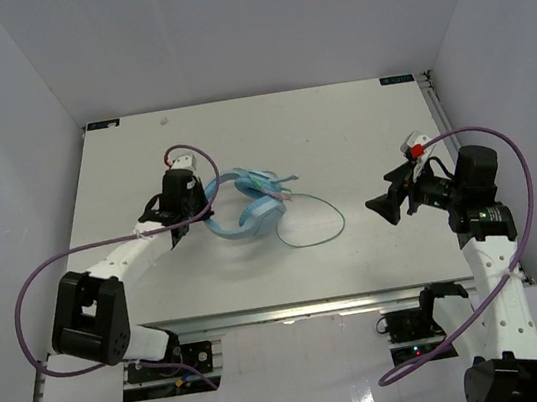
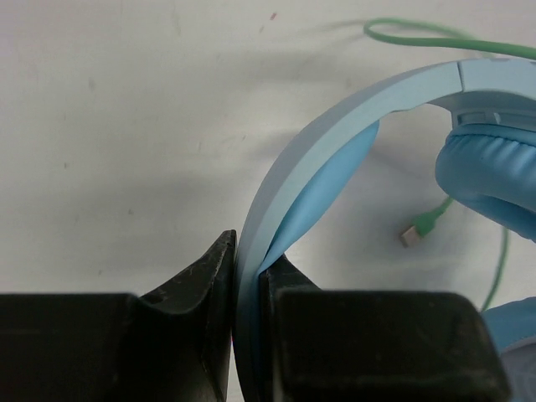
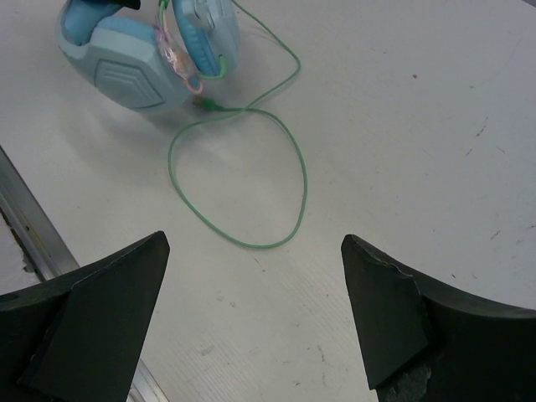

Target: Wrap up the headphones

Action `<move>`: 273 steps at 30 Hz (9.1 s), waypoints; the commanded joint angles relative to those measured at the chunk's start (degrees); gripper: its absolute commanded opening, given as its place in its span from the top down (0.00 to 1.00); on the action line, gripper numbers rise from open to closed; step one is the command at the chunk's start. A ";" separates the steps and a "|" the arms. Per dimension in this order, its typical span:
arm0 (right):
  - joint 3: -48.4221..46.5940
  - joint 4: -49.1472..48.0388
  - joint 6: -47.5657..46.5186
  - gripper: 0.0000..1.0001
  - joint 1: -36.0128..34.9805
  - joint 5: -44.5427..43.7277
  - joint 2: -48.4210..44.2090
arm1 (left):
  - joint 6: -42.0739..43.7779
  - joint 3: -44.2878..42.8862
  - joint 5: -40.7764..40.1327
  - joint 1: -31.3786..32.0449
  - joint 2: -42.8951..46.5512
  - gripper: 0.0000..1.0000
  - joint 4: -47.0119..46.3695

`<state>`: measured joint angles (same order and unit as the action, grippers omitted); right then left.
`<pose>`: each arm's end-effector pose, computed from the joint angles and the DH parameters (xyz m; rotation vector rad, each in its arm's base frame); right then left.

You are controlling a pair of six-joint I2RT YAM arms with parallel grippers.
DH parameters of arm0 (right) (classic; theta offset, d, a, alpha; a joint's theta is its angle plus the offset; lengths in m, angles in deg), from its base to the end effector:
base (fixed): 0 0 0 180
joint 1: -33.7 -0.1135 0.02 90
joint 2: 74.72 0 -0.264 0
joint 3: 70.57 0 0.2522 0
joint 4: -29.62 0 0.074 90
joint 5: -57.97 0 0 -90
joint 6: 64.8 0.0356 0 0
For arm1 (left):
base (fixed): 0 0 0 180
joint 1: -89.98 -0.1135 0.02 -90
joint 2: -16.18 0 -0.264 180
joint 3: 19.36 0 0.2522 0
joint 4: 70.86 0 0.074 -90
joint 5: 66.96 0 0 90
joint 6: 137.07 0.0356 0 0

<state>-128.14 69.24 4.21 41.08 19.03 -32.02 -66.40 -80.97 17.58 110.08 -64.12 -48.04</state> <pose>0.1595 0.0073 0.3169 -0.7559 1.7134 0.5483 0.2795 -0.0987 0.2204 -0.0340 2.3035 -0.2465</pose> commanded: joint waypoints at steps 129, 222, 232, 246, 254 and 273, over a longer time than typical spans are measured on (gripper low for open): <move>-54.18 -99.13 61.35 0.06 -55.27 -6.91 84.42 | -33.33 -26.41 -9.30 1.96 21.39 1.00 -15.44; -41.00 -27.29 -43.48 0.80 -52.71 -64.11 38.80 | 27.05 -12.98 13.00 1.88 15.92 1.00 -0.71; -48.22 -23.12 -26.52 0.83 -44.59 -45.67 45.10 | 25.25 -13.25 20.05 2.08 18.46 1.00 -0.45; -57.40 -22.76 3.38 0.90 -34.35 -23.58 57.50 | 19.95 -18.78 26.43 2.75 19.57 1.00 -0.70; -46.08 -42.48 26.91 0.90 -28.95 0.55 60.35 | 14.66 -24.33 24.33 2.84 19.03 1.00 -0.53; -33.78 -112.22 83.21 0.86 -34.33 9.78 66.79 | 0.80 -44.31 14.09 4.54 7.06 1.00 -5.61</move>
<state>-161.37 -26.47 76.67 8.51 29.76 33.95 -58.81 -119.81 33.72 113.72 -56.28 -45.78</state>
